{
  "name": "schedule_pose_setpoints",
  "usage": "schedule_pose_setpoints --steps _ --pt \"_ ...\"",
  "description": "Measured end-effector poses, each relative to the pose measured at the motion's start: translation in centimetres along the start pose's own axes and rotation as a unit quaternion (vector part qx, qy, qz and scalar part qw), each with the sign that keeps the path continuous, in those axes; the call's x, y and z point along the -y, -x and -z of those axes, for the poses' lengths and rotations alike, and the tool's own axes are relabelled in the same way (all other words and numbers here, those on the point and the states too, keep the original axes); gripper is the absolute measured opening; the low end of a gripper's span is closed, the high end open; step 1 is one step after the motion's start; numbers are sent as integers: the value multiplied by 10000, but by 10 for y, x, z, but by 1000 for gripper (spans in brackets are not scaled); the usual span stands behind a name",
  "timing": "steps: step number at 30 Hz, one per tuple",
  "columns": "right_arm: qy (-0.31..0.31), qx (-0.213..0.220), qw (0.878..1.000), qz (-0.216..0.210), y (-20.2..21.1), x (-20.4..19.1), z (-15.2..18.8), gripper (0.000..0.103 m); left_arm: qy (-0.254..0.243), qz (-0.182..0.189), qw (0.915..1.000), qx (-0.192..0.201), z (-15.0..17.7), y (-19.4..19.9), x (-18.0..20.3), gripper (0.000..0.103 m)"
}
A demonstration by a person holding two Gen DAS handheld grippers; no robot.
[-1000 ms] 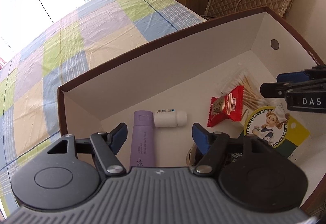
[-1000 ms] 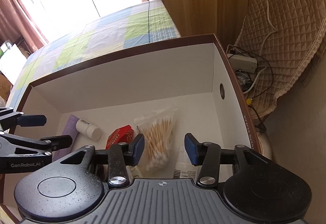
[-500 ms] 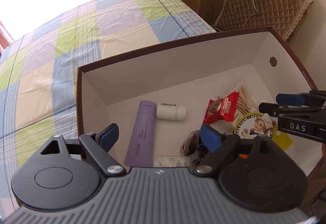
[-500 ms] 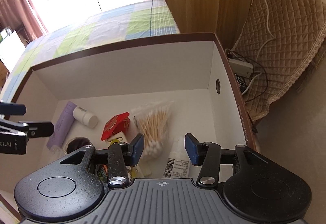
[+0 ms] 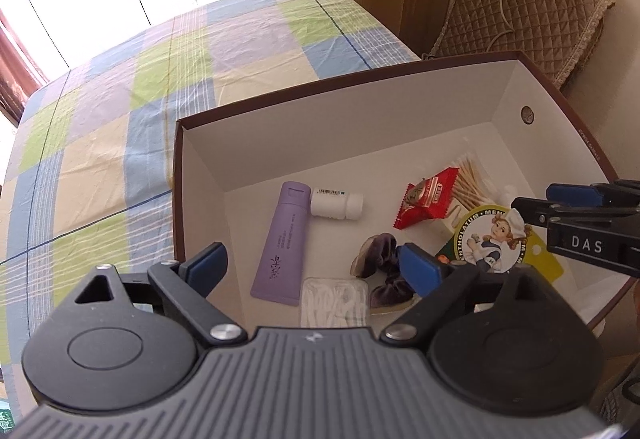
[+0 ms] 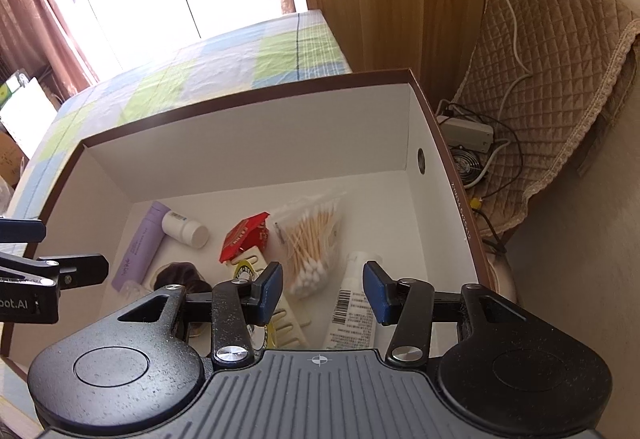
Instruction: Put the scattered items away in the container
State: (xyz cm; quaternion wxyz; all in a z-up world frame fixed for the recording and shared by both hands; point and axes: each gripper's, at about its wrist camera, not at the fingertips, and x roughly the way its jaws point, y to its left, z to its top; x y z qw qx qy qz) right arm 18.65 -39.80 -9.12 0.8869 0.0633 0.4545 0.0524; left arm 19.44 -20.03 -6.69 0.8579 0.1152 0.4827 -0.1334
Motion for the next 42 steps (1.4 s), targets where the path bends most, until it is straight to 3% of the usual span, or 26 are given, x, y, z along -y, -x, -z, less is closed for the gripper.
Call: schedule_pose_setpoints --steps 17,18,19,20,21,25,42 --pt "-223 398 9989 -45 43 -13 10 51 288 -159 9994 113 24 33 -3 91" --pt "-228 405 9989 -37 46 -15 11 54 307 -152 9993 115 25 35 -4 91" --pt "-242 467 9986 -1 50 -16 12 65 322 -137 9993 125 26 37 -4 91" --pt "-262 563 9981 49 54 -17 14 97 322 -131 9993 141 27 39 -4 91" --pt "-250 642 9976 79 58 -19 15 103 322 -126 9993 157 28 42 -3 91" --pt "-230 826 9962 139 72 -27 17 103 338 -108 9991 217 32 52 -3 92" --pt "-62 550 9984 81 104 -67 40 103 398 -96 9979 508 54 100 -21 92"
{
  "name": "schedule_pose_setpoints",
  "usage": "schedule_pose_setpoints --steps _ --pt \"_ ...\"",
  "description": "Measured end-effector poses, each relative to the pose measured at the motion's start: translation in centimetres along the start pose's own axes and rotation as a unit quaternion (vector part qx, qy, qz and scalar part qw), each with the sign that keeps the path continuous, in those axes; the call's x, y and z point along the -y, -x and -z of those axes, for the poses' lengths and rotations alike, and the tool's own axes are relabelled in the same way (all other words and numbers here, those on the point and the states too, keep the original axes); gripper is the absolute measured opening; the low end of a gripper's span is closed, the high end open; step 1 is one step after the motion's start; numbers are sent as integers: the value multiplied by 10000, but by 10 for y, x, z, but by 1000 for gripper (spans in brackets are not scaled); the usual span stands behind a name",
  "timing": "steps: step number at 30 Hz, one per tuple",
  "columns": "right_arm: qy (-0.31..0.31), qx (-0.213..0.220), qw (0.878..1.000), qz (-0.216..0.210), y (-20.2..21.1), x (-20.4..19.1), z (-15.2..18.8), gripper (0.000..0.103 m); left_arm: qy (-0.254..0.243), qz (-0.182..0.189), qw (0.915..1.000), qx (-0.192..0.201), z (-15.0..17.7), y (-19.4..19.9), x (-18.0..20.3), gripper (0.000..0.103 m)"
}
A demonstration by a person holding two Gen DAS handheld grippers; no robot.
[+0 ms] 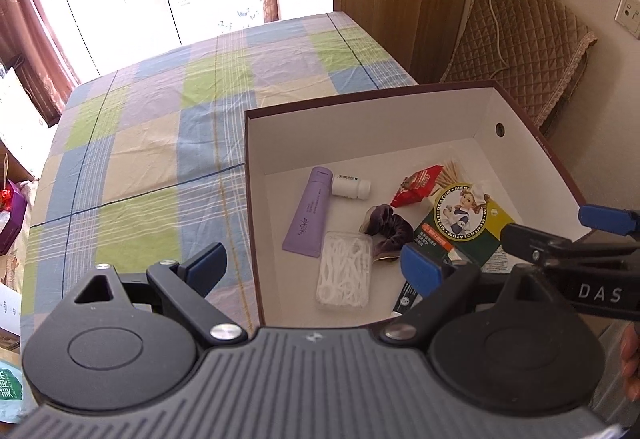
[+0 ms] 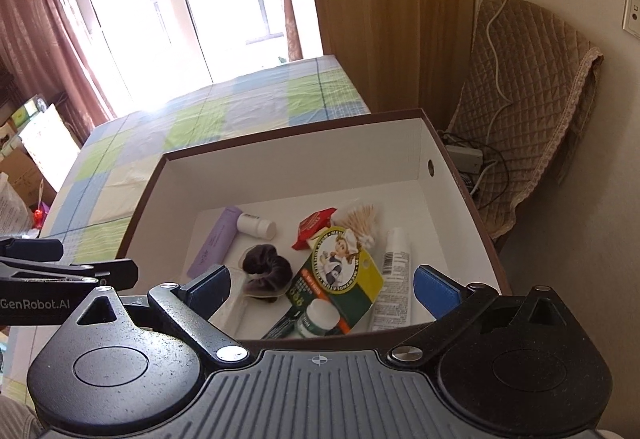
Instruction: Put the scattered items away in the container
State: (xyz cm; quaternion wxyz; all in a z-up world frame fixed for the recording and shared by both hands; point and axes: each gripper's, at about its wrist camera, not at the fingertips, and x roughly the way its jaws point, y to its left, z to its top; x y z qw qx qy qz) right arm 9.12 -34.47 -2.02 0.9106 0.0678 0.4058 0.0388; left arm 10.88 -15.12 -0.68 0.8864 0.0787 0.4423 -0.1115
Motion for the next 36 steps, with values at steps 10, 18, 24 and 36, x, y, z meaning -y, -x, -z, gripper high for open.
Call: schedule_pose_setpoints --steps 10,18,24,36 --pt "65 -37 10000 -13 26 -15 16 103 10 -74 9997 226 16 28 -2 96" --pt "-193 39 9997 -137 45 -17 20 103 -120 -88 9994 319 30 46 -2 96" --pt "-65 -18 9999 -103 53 -25 26 103 -190 -217 9991 319 39 55 -3 96" --pt "-4 -207 9998 -78 59 -28 44 103 -269 -247 9992 183 58 63 -3 96"
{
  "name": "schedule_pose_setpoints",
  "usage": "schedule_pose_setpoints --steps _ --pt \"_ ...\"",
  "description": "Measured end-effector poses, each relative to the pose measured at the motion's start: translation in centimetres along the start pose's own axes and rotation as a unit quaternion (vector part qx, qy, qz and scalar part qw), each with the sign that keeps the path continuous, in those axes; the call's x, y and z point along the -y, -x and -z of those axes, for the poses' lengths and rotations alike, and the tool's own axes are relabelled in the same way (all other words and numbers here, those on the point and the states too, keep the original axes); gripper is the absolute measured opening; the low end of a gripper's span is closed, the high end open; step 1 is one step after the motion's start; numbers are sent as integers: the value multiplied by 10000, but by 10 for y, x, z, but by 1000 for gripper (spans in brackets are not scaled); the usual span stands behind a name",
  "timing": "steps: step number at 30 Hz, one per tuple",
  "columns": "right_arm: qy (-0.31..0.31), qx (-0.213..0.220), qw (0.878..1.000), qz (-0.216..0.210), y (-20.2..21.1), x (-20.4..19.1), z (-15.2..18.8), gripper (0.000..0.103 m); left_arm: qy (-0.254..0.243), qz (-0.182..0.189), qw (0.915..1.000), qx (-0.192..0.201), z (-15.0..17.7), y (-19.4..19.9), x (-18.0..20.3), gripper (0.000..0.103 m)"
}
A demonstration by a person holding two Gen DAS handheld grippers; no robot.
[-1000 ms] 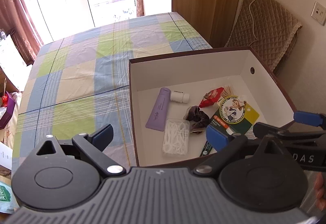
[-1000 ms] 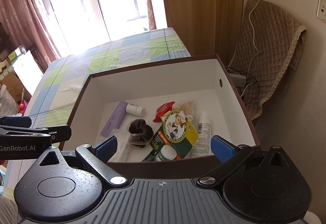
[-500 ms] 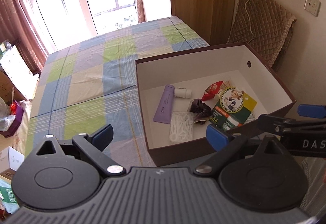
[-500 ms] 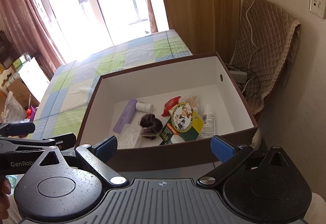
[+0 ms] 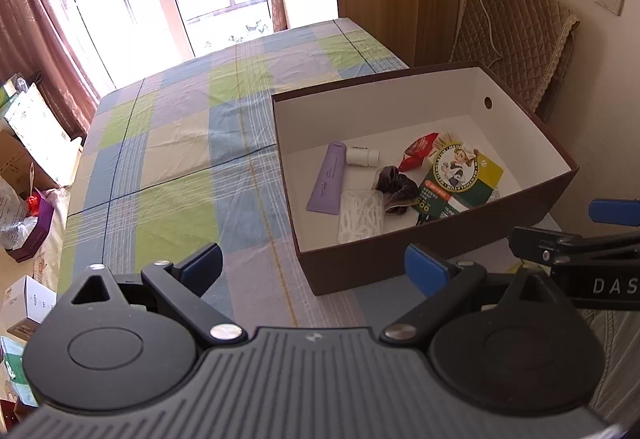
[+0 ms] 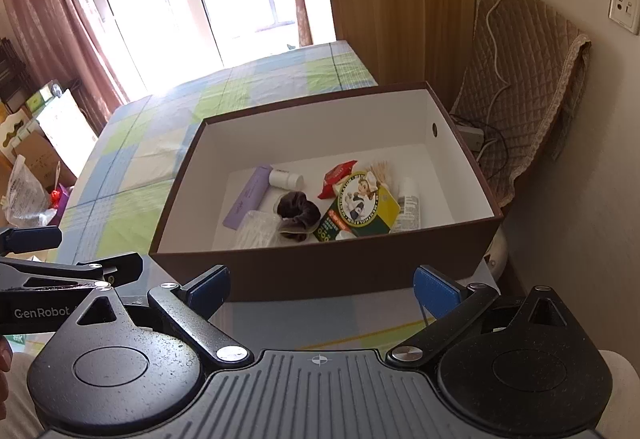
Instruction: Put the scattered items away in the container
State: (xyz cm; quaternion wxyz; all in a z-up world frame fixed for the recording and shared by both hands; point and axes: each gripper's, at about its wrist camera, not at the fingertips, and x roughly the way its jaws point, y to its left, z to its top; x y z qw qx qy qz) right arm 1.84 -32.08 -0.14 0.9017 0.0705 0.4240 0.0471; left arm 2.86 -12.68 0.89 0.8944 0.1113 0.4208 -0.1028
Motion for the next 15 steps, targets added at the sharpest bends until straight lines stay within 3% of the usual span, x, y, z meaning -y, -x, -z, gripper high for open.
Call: schedule_pose_setpoints --steps 15 --pt "15 -30 10000 -16 8 -1 11 103 -158 -8 9999 -1 8 5 7 96"
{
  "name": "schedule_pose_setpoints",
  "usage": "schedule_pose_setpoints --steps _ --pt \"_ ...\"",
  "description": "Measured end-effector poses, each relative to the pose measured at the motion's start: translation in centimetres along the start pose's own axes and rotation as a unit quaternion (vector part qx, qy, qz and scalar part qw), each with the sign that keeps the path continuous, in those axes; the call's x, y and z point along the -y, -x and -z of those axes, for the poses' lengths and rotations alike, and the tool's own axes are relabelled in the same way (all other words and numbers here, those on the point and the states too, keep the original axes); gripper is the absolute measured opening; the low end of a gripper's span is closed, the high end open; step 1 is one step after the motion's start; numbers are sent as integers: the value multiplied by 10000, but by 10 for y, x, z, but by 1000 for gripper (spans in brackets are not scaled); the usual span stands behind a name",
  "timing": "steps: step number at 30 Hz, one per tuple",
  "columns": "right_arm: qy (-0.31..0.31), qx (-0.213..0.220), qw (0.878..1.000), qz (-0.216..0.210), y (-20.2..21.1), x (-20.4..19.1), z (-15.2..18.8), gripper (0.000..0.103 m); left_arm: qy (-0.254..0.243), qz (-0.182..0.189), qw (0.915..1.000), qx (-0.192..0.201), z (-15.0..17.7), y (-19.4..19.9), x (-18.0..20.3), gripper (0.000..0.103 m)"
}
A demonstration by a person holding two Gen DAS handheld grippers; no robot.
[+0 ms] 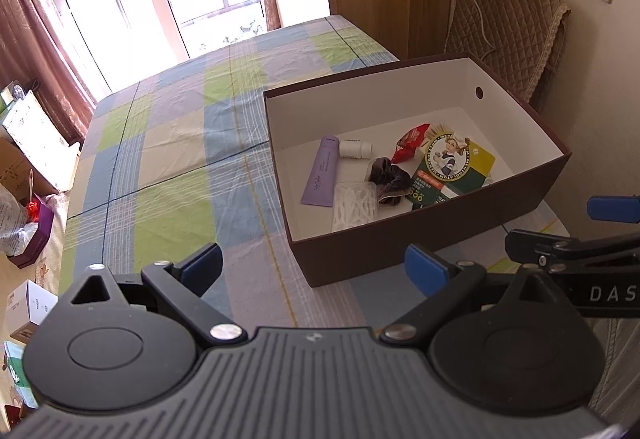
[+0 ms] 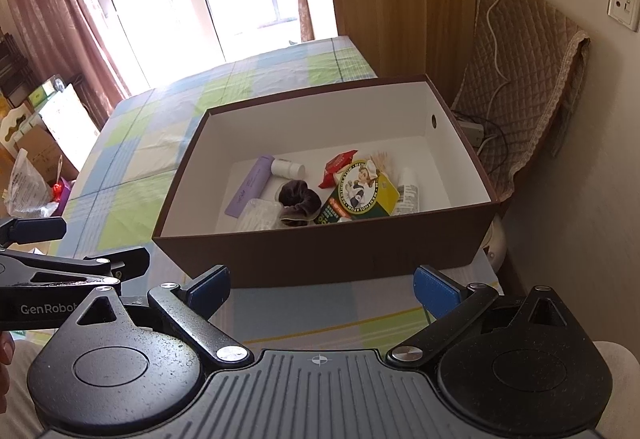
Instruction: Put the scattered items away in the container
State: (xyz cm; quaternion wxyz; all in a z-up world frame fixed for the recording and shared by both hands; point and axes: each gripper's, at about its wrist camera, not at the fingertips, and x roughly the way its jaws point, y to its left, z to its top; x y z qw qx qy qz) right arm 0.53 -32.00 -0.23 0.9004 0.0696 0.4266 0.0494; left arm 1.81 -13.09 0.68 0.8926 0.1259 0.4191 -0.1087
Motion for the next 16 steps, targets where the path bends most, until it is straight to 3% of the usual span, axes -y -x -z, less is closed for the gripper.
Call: schedule_pose_setpoints --steps 16 --pt "-108 -124 9998 71 -3 5 8 103 -147 0 9999 -56 4 -5 9 97"
